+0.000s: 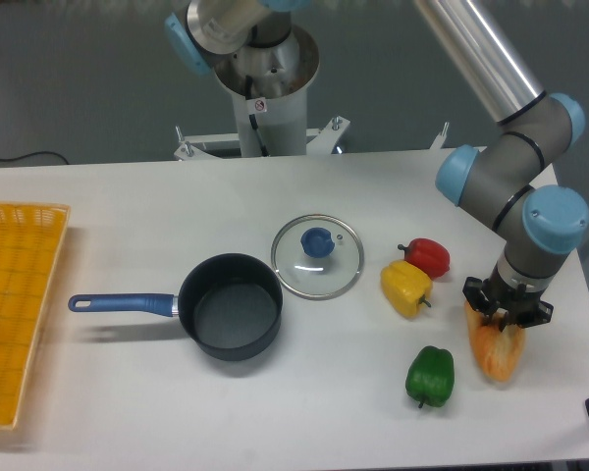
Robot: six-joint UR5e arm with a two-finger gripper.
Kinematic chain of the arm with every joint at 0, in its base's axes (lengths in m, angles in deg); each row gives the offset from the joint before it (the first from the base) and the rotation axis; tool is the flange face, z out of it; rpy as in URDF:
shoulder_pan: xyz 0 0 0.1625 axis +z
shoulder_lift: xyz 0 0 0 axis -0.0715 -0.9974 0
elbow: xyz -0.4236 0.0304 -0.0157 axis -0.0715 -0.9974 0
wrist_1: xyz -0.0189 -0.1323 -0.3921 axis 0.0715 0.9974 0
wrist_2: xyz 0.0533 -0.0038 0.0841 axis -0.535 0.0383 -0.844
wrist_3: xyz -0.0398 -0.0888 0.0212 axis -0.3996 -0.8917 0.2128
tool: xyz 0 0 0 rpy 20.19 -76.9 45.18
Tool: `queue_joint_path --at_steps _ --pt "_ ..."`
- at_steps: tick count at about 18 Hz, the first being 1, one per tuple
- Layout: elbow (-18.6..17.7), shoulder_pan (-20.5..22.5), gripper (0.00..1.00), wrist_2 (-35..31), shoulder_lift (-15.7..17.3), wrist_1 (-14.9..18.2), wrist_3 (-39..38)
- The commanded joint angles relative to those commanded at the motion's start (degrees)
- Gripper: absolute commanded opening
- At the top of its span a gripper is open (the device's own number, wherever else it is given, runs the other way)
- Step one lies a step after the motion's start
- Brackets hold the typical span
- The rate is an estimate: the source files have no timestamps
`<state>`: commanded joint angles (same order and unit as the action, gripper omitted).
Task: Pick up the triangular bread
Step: 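Close the gripper on the triangular bread, then lift the gripped bread up off the table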
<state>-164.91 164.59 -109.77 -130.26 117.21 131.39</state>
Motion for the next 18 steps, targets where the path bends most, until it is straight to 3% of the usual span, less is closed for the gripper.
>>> queue_joint_path --at_steps 5,15,18 --pt "-0.3 0.0 0.18 0.2 1.6 1.5 0.0" --pt "-0.6 -1.3 0.18 0.1 8.8 13.6 -0.2" --pt "-2.9 -2.5 0.18 -0.2 11.7 14.5 -0.5"
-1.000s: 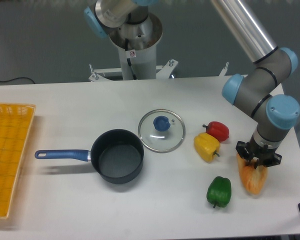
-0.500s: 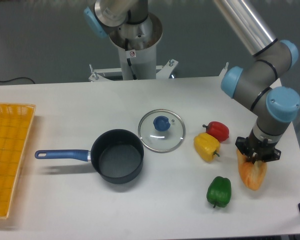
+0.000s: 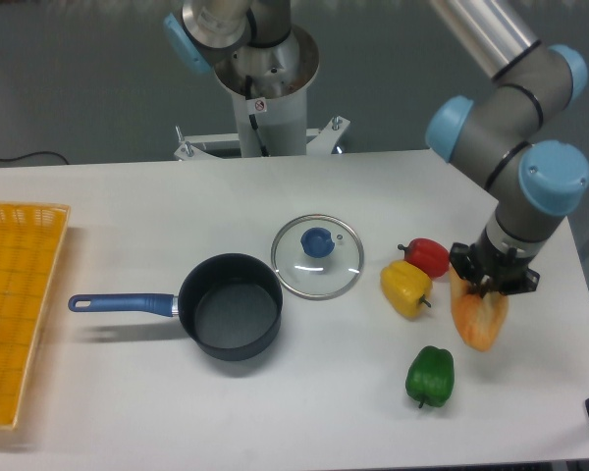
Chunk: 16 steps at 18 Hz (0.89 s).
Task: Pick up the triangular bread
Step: 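Lift the gripped bread up off the table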
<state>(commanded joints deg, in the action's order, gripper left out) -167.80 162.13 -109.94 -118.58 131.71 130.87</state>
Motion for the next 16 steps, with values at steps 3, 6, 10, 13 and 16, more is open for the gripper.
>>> queue_joint_path --at_steps 3,6,10,13,16 --pt "-1.5 -1.0 0.18 -0.4 1.8 0.1 -0.1" --pt "-1.9 -1.5 0.18 -0.4 3.1 0.2 -0.1" --pt "-1.9 -2.8 0.18 -1.6 4.8 2.0 0.2" --pt "-1.9 -3.6 0.18 -3.0 5.1 3.7 0.4" --pt "-1.9 -4.4 0.18 -4.4 5.2 4.2 0.5"
